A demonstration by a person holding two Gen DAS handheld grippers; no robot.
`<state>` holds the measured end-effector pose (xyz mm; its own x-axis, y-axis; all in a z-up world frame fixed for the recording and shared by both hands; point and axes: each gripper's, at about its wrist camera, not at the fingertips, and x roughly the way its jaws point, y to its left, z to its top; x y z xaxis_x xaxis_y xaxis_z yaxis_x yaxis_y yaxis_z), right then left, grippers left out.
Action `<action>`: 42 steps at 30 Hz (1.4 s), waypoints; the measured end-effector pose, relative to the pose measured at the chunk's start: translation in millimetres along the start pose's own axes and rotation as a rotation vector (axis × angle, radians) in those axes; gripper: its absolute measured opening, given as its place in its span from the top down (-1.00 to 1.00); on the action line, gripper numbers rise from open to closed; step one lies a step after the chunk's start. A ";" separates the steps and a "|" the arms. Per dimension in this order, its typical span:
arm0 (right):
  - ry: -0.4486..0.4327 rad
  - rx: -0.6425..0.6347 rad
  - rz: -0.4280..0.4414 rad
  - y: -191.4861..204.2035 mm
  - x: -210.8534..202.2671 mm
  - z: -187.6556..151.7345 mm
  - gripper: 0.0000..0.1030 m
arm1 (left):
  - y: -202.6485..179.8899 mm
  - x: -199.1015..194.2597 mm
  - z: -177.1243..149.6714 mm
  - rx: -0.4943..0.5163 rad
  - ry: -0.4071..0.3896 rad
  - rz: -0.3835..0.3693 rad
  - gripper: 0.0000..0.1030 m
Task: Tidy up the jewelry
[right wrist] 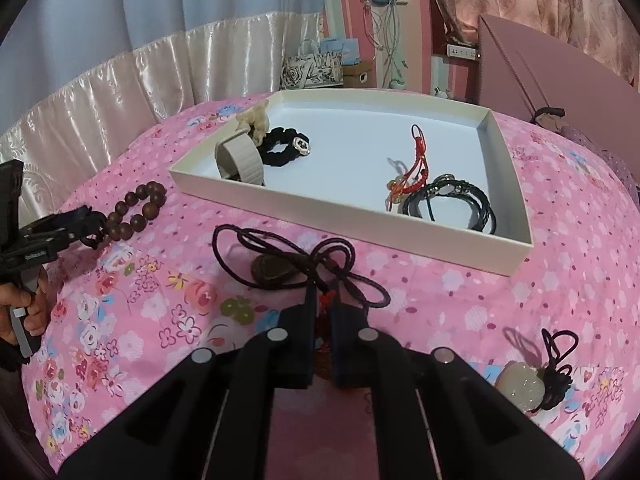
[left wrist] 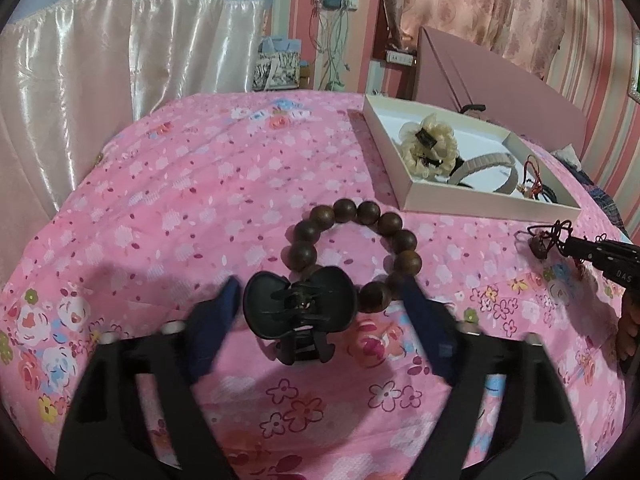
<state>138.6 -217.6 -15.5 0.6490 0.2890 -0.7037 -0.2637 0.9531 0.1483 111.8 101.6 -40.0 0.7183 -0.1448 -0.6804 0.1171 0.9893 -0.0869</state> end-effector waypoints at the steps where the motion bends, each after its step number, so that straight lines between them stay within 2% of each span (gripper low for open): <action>1: -0.001 0.004 0.001 0.4 0.2 -0.2 0.91 | -0.2 0.6 -1.1 0.000 0.005 -0.006 -0.02; 2: -0.005 0.011 0.002 -0.8 -0.7 -0.4 0.91 | 0.6 1.5 -1.8 -0.004 0.010 -0.011 0.14; 6: -0.032 0.034 0.003 -5.2 -7.4 -0.9 0.91 | 5.8 -0.6 -2.0 -0.035 -0.009 -0.025 0.15; 10: -0.086 0.049 0.024 -8.9 -25.0 7.3 0.92 | 1.6 -12.9 3.3 -0.015 -0.052 -0.020 0.15; 14: -0.157 0.035 0.053 -7.3 -52.0 28.8 0.92 | -5.1 -27.4 22.7 0.010 -0.102 -0.028 0.15; 18: -0.191 0.004 0.045 -5.4 -68.2 47.4 0.92 | -10.9 -37.9 41.4 0.028 -0.146 -0.033 0.15; 24: -0.105 0.033 0.105 -3.7 -36.7 46.7 0.92 | -17.0 -35.0 44.4 0.031 -0.144 -0.055 0.15; 30: 0.004 0.076 0.036 -2.0 15.9 31.9 0.84 | -19.4 -28.7 34.9 0.032 -0.119 -0.057 0.15; 31: 0.009 0.081 0.027 -3.1 19.1 29.0 0.70 | -19.0 -28.8 33.5 0.034 -0.117 -0.054 0.15; 33: 0.006 0.104 0.034 -5.9 21.5 23.1 -0.23 | -17.4 -28.3 30.9 0.038 -0.112 -0.049 0.15; 34: -0.006 0.111 0.028 -5.8 19.9 20.9 -0.29 | -15.8 -27.4 29.7 0.037 -0.108 -0.045 0.15; 42: 0.065 0.083 -0.042 2.2 27.1 9.9 -0.29 | -16.8 -18.5 28.5 0.033 -0.091 -0.050 0.15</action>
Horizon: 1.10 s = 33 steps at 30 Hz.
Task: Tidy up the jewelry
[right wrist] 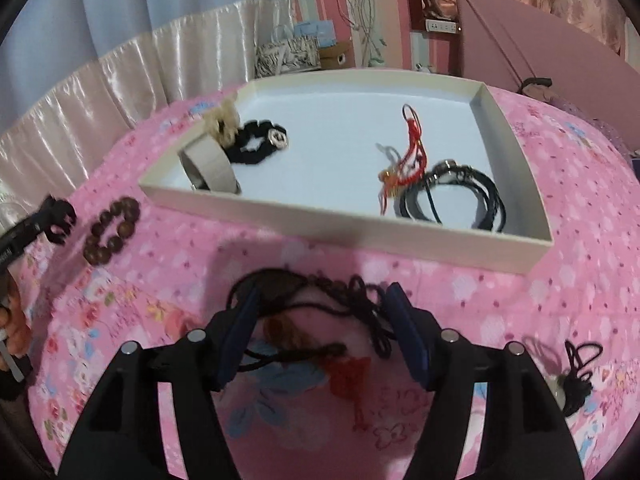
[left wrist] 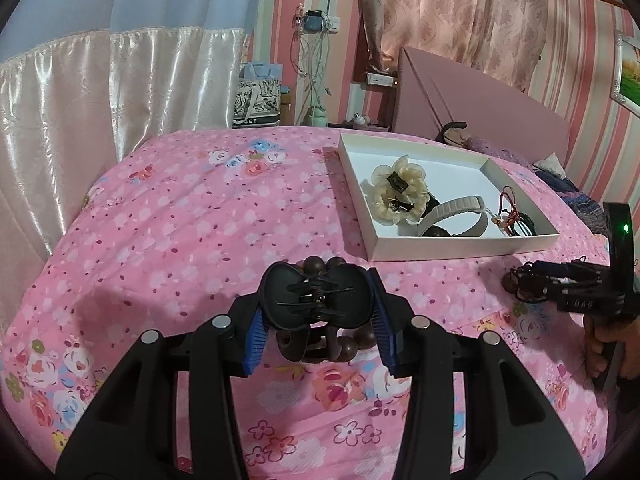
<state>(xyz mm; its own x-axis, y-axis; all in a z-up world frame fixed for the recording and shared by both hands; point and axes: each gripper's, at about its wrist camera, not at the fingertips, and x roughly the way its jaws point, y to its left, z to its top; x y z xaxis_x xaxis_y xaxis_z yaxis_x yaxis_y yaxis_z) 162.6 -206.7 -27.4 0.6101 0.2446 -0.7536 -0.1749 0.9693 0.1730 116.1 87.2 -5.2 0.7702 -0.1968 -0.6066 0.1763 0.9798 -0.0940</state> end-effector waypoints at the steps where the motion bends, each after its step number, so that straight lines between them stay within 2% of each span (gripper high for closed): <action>1: 0.005 0.000 0.009 -0.4 -0.6 -1.3 -0.29 | -0.9 0.6 0.4 0.003 0.001 -0.002 0.15; 5: -0.006 0.039 0.130 -20.2 -12.7 5.0 -0.31 | -3.3 -1.9 1.7 0.017 -0.003 -0.005 0.15; 6: -0.021 0.022 0.140 -26.1 -20.0 8.0 -0.41 | -2.6 -3.8 2.2 0.017 -0.007 -0.003 0.15; 8: -0.002 -0.048 0.149 -29.2 -26.3 9.9 -0.50 | -1.2 -5.7 2.4 0.014 -0.010 -0.002 0.15; 10: 0.034 -0.138 0.129 -25.8 -27.2 7.0 -0.50 | 0.4 -7.1 2.4 0.010 -0.014 -0.001 0.15; 11: 0.043 -0.206 0.092 -20.9 -26.1 3.0 -0.50 | 0.6 -7.2 2.6 0.010 -0.015 0.000 0.15; 14: 0.082 -0.281 0.024 -15.8 -14.4 -4.5 -0.49 | -0.5 -2.1 1.7 0.007 -0.005 -0.004 0.15; 16: 0.086 -0.306 0.015 -13.3 -5.5 -7.4 -0.47 | -3.0 2.5 1.1 0.010 0.005 -0.011 0.15; 17: 0.072 -0.296 0.031 -12.4 -5.2 -6.6 -0.37 | -4.3 4.6 0.8 0.011 0.009 -0.015 0.15; 19: 0.062 -0.274 0.063 -10.1 -3.6 -4.0 -0.05 | -7.6 8.9 0.6 0.017 0.018 -0.023 0.15; 21: 0.054 -0.277 0.059 -5.2 -1.1 -1.5 0.46 | -10.2 13.5 0.4 0.027 0.026 -0.022 0.15; 23: 0.045 -0.278 0.059 -0.6 -1.5 -0.6 0.72 | -11.4 16.8 -0.1 0.029 0.031 -0.022 0.15; 24: 0.039 -0.281 0.052 1.3 -2.8 -1.4 0.79 | -11.0 17.4 -0.2 0.026 0.031 -0.022 0.15; 33: -0.085 -0.212 0.089 -1.6 -41.9 5.7 0.81 | 6.0 -1.3 13.7 0.009 -0.016 -0.006 0.16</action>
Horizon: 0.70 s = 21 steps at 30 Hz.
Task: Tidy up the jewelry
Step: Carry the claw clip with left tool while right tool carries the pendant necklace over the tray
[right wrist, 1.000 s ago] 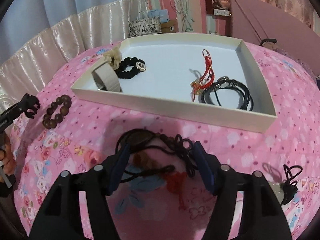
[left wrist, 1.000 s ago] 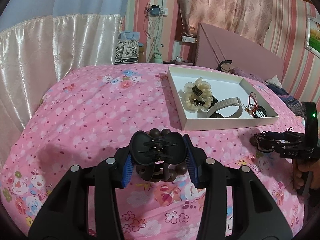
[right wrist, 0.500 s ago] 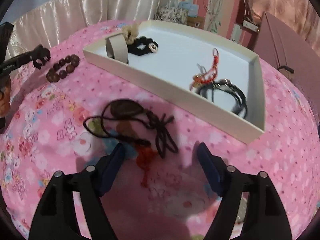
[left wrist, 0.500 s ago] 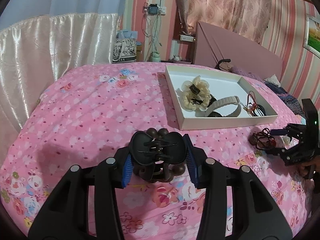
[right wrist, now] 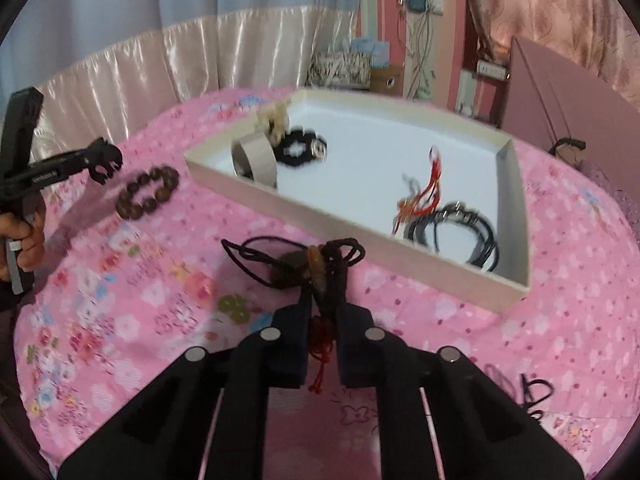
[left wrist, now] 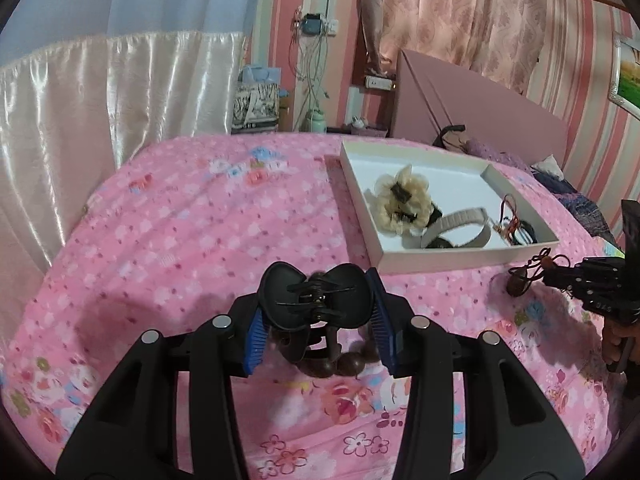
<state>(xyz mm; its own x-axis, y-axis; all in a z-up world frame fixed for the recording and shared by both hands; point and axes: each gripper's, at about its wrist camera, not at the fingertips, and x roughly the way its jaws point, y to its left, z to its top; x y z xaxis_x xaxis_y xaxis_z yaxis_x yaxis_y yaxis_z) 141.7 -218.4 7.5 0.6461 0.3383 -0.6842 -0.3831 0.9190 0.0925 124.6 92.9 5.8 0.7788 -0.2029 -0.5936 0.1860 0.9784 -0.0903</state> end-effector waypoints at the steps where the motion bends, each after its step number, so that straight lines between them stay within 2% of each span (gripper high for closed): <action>1: -0.034 0.008 0.007 0.2 -8.9 5.1 0.81 | -1.3 -3.4 4.7 0.007 -0.009 0.000 0.16; 6: -0.141 0.015 0.004 -1.0 -33.2 29.6 0.81 | -17.6 -6.1 30.7 0.041 -0.038 -0.020 0.16; 11: -0.214 0.007 -0.047 -5.5 -44.4 60.9 0.81 | -54.0 5.2 61.7 0.077 -0.076 -0.067 0.16; 15: -0.254 0.022 -0.093 -12.0 -42.4 76.6 0.81 | -79.4 39.8 80.8 0.065 -0.060 -0.102 0.16; 21: -0.231 0.136 -0.144 -38.6 -4.6 79.5 0.81 | -98.4 97.2 84.3 0.031 -0.004 -0.112 0.16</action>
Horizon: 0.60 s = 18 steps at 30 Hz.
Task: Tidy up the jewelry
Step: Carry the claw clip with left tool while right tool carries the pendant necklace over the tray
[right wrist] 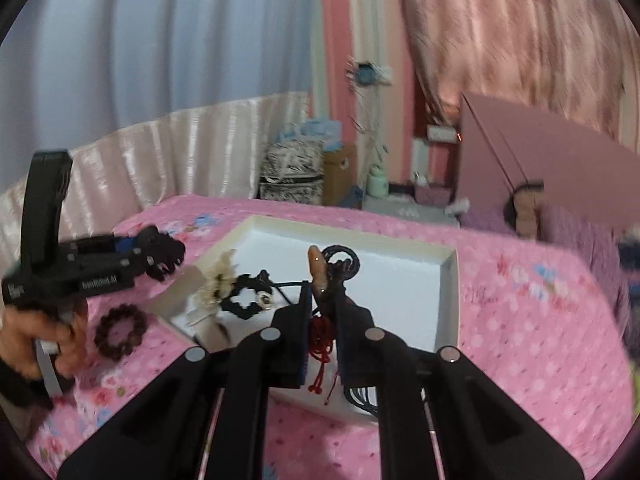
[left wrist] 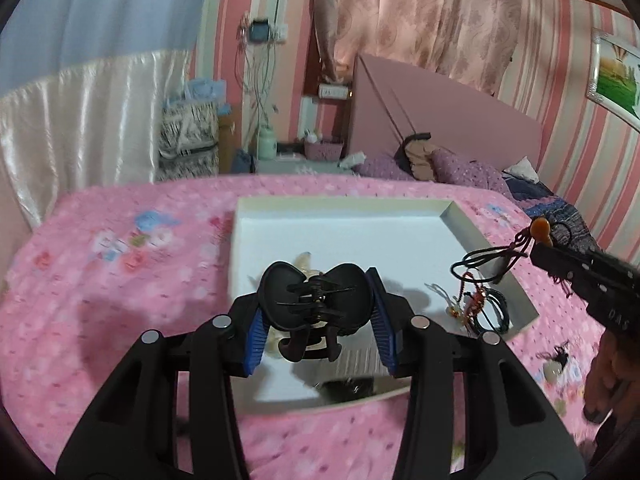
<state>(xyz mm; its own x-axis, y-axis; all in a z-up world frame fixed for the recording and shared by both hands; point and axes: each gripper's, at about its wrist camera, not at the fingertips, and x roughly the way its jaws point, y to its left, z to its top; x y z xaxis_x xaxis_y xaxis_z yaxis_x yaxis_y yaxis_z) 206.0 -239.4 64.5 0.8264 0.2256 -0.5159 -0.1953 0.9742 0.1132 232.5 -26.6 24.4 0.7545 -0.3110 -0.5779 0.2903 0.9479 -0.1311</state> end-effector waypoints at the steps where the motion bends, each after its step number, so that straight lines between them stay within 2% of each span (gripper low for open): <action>1: 0.011 0.027 -0.015 -6.6 8.7 -5.4 0.81 | -2.0 9.9 -1.2 0.000 0.009 0.007 0.16; 4: 0.033 0.085 -0.023 -18.7 23.1 -19.3 0.81 | -6.6 29.6 -7.8 -0.008 0.039 0.006 0.16; 9: 0.065 0.054 -0.087 -20.1 34.7 -34.6 0.81 | -23.6 54.2 -21.6 0.019 0.060 0.011 0.15; 13: 0.076 0.097 -0.122 -32.3 41.5 -42.8 0.81 | -27.7 58.5 -29.9 0.009 0.040 0.026 0.15; 18: 0.073 0.064 -0.168 -29.6 41.9 -43.1 0.80 | -26.4 54.3 -30.3 0.007 0.008 0.042 0.15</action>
<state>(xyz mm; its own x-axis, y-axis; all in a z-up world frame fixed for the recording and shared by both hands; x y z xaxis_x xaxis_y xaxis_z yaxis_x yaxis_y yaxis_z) 223.6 -259.0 2.9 0.8036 0.0609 -0.5920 -0.0218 0.9971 0.0730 247.9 -66.4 -27.9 0.7616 -0.2700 -0.5891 0.2623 0.9597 -0.1007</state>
